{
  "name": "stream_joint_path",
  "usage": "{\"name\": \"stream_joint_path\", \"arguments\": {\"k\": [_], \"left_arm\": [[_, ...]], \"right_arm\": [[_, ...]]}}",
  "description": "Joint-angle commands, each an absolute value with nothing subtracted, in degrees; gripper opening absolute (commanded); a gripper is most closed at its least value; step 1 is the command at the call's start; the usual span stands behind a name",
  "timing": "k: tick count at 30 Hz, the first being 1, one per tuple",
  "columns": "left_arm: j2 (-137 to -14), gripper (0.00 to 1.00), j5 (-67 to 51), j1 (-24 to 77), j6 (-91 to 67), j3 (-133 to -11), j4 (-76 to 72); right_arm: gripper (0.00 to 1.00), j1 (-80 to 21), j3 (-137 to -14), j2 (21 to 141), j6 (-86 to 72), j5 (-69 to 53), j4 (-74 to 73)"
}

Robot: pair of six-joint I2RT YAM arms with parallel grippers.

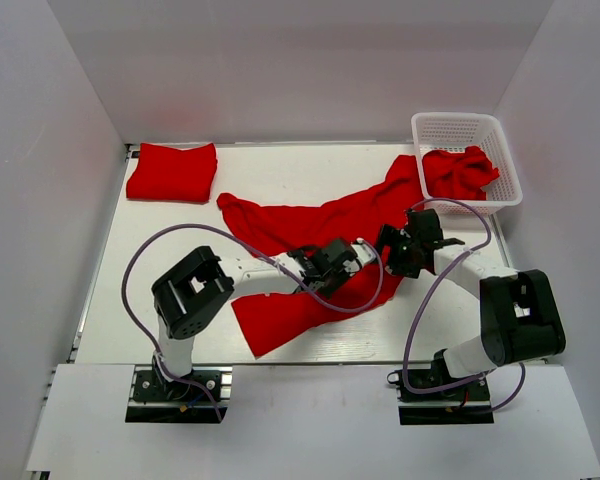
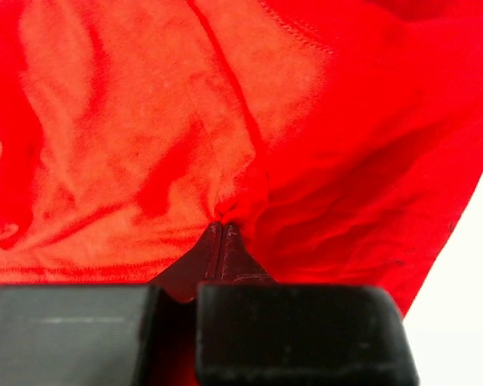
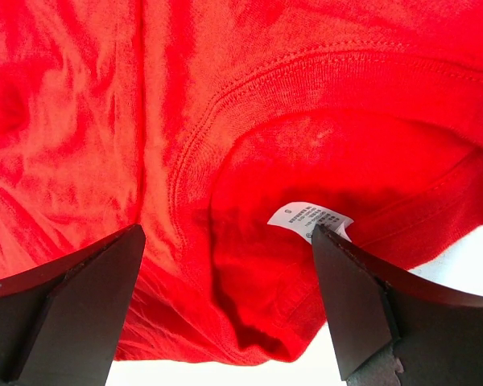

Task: Fold and stack the t-shirts
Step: Flatten out the tshirt

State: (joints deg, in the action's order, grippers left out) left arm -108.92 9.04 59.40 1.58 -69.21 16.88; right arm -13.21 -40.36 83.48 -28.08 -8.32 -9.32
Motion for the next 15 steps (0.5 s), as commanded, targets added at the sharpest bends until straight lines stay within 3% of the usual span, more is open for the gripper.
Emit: {"name": "stream_joint_path", "arguments": {"k": [1, 7, 15], "left_arm": [[-101.79, 0.0, 12.12, 58.45, -1.49, -67.94, 13.1], [-96.77, 0.0, 26.68, 57.31, -4.47, -68.37, 10.02], [-107.47, 0.0, 33.22, 50.2, -5.63, -87.26, 16.52]], "right_arm": [[0.9, -12.57, -38.15, 83.67, -27.33, -7.91, -10.37], [0.9, -12.3, -37.62, 82.53, -26.9, -7.47, -10.72], [0.9, -12.22, -38.41, 84.37, -25.05, -8.09, -10.81]]}}
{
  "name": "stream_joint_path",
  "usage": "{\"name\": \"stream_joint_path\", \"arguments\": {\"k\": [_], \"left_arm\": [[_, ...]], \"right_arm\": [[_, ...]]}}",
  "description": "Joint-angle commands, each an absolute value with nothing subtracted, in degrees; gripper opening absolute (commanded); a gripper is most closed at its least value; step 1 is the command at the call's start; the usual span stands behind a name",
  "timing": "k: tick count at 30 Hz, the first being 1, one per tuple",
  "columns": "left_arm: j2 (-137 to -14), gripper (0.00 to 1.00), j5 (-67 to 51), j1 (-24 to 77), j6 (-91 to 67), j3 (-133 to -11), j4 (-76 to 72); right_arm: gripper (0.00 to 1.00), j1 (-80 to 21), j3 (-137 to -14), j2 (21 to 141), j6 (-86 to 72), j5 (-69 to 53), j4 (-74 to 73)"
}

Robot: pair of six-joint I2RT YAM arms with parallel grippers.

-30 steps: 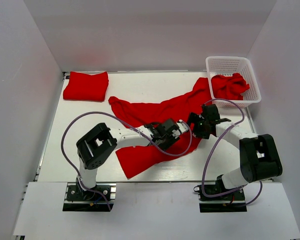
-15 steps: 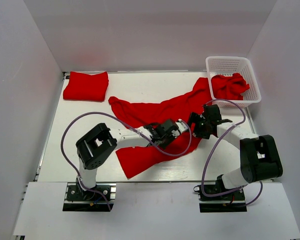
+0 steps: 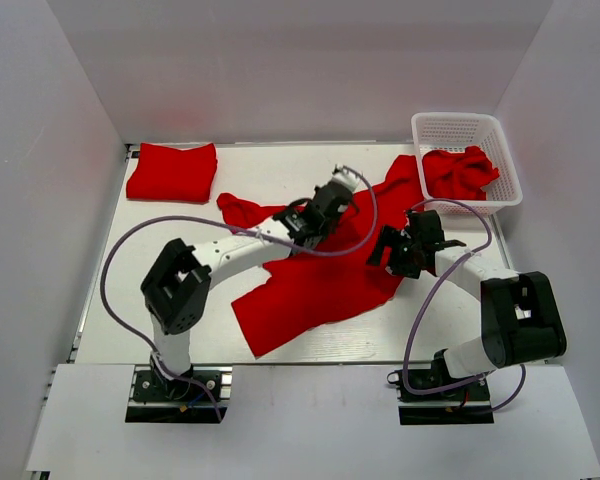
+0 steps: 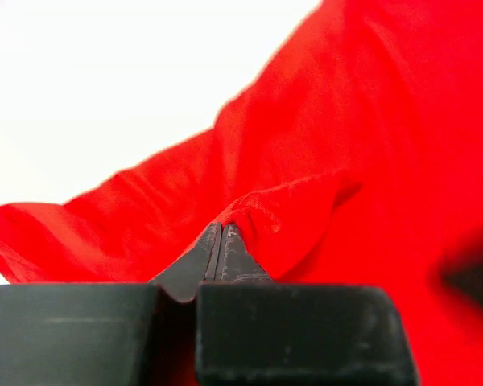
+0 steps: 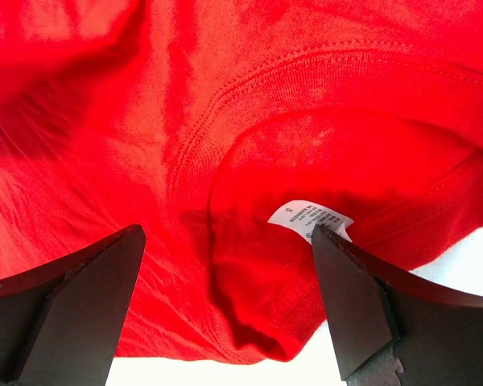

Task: Fold and stack the t-shirts
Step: Flatten out the tshirt

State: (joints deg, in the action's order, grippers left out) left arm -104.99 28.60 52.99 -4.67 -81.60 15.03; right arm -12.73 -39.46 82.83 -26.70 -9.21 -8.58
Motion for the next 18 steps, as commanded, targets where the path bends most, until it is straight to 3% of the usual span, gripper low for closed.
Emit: {"name": "stream_joint_path", "arguments": {"k": [1, 10, 18], "left_arm": [[-108.62, 0.0, 33.22, 49.23, -5.63, -89.36, 18.52], [-119.34, 0.0, 31.04, 37.89, 2.97, -105.63, 16.35], [-131.47, 0.0, 24.82, 30.24, 13.36, -118.11, 5.9]], "right_arm": [[0.9, -12.3, -38.58, 84.55, -24.87, -7.82, -10.98], [0.9, -12.22, -42.01, 87.97, -21.89, -5.8, -12.83], [0.9, -12.39, -46.14, 91.57, -17.76, -5.36, -14.49]]}}
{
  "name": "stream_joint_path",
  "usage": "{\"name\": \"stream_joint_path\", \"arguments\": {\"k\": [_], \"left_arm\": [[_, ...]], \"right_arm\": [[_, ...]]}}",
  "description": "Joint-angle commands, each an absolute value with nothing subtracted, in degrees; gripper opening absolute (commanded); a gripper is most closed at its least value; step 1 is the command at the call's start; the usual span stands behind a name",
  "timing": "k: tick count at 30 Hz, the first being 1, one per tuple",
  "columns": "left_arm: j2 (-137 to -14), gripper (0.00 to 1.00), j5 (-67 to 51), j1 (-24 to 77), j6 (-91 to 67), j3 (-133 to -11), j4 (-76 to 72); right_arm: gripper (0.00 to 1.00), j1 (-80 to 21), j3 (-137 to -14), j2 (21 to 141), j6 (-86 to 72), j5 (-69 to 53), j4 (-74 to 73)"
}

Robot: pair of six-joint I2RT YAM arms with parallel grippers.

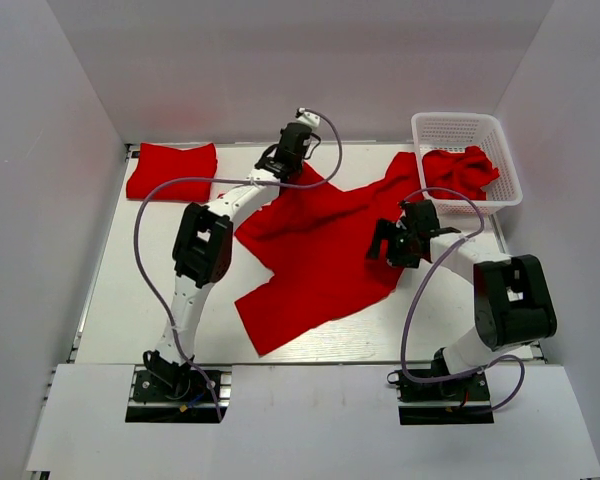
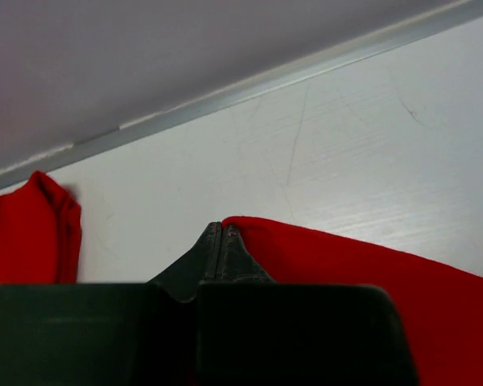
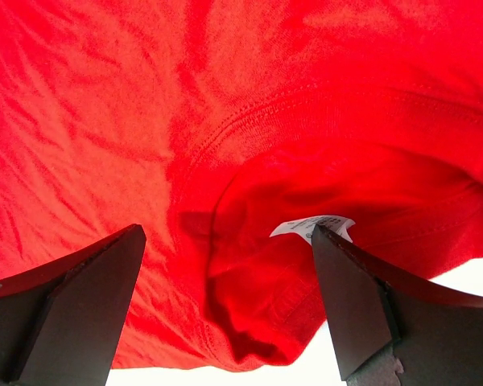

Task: Fold and stack the t-shirts
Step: Flatten out the tshirt

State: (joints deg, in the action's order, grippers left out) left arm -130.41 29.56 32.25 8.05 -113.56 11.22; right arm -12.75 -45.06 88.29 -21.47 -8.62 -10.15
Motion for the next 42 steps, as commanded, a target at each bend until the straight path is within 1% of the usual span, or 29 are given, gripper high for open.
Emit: {"name": "stream_joint_path", "arguments": {"k": [1, 3, 5, 9, 12, 13, 15, 16, 18, 20, 31, 32, 34, 35, 36, 37, 38, 39, 42], "left_arm": [[-132.01, 0.0, 22.7, 28.41, 13.36, -118.73, 5.19], [-133.94, 0.0, 19.44, 26.38, 12.58, -121.54, 4.66], [-135.35, 0.0, 17.59, 23.83, 13.09, -121.55, 1.69], [-140.35, 0.0, 12.15, 19.96, 13.1, -123.83, -8.58], [-144.04, 0.0, 10.38, 17.23, 12.4, -125.06, -14.57], [-145.01, 0.0, 10.37, 16.62, 12.39, -125.07, -19.38], [-148.17, 0.0, 9.5, 14.95, 11.52, -125.68, -24.49], [-149.14, 0.0, 9.49, 14.42, 10.38, -126.21, -29.83], [-151.25, 0.0, 6.18, 12.67, 8.8, -127.6, -34.17], [-154.76, 0.0, 5.37, 11.87, 7.56, -130.41, -39.43], [-164.7, 0.0, 5.36, 9.05, 1.15, -139.21, -47.9], [-165.4, 0.05, 4.84, 9.05, 0.45, -139.22, -49.64], [-164.8, 0.37, 5.44, 8.44, -0.78, -139.74, -49.23], [-164.79, 0.57, 5.45, 8.44, -2.44, -139.75, -49.22], [-164.79, 0.73, 5.45, 7.83, -2.46, -139.75, -49.74], [-164.79, 0.91, 5.45, 7.82, -2.46, -139.75, -49.75], [-164.19, 0.98, 5.45, 7.82, -3.16, -139.14, -49.14], [-164.18, 1.0, 4.84, 7.3, -3.16, -139.13, -49.13], [-161.12, 1.0, 2.64, 6.77, -4.3, -137.72, -44.67]], "right_arm": [[0.9, -12.22, -46.32, 92.45, -17.67, -4.67, -15.81], [0.9, -12.39, -47.54, 93.6, -17.23, -2.91, -16.43], [0.9, -12.39, -48.16, 94.13, -17.05, -2.55, -17.31], [0.9, -12.48, -50.09, 96.49, -15.73, -2.12, -19.77], [0.9, -12.3, -50.62, 97.38, -15.73, -0.27, -21.79], [0.9, -12.22, -50.71, 97.47, -15.73, 2.17, -22.23], [0.9, -12.3, -51.32, 98.0, -15.91, 3.16, -23.99], [0.9, -12.3, -51.59, 98.17, -15.73, 4.21, -24.34], [0.9, -12.22, -51.94, 98.0, -15.47, 5.09, -26.36], [0.9, -12.04, -52.56, 97.82, -15.47, 6.76, -27.59], [0.9, -10.55, -53.79, 96.5, -13.71, 12.83, -35.6], [0.9, -9.94, -54.14, 96.5, -13.88, 13.01, -35.6], [0.9, -9.58, -55.8, 97.12, -14.15, 12.4, -35.33], [0.9, -9.32, -56.25, 97.47, -14.15, 12.04, -35.42], [0.9, -9.23, -57.47, 97.99, -13.98, 11.08, -35.42], [0.9, -9.05, -58.44, 98.17, -14.15, 10.29, -35.42], [0.9, -9.23, -59.14, 98.26, -13.98, 9.76, -35.59], [0.9, -9.23, -59.32, 97.83, -13.63, 9.15, -35.77], [0.9, -9.4, -60.47, 96.25, -12.49, 8.35, -35.68]]}}
